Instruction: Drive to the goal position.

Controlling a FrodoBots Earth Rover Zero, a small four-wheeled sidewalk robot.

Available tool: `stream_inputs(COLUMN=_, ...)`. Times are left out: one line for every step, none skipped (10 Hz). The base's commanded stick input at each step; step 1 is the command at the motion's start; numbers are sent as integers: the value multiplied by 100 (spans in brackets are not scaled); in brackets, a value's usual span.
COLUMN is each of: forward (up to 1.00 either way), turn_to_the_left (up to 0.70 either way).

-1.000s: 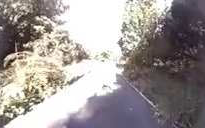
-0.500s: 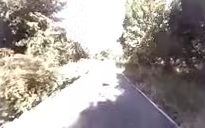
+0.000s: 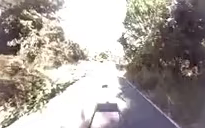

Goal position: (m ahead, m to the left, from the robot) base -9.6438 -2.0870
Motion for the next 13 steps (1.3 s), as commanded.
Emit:
stream_inputs(forward=100, turn_to_the_left=-1)
stream_inputs(forward=100, turn_to_the_left=1)
stream_inputs(forward=100, turn_to_the_left=1)
stream_inputs(forward=100, turn_to_the_left=1)
stream_inputs(forward=100, turn_to_the_left=1)
stream_inputs(forward=100, turn_to_the_left=1)
stream_inputs(forward=100, turn_to_the_left=1)
stream_inputs(forward=100, turn_to_the_left=1)
stream_inputs(forward=100, turn_to_the_left=1)
stream_inputs(forward=100, turn_to_the_left=1)
stream_inputs(forward=100, turn_to_the_left=1)
stream_inputs(forward=100, turn_to_the_left=1)
stream_inputs(forward=100, turn_to_the_left=1)
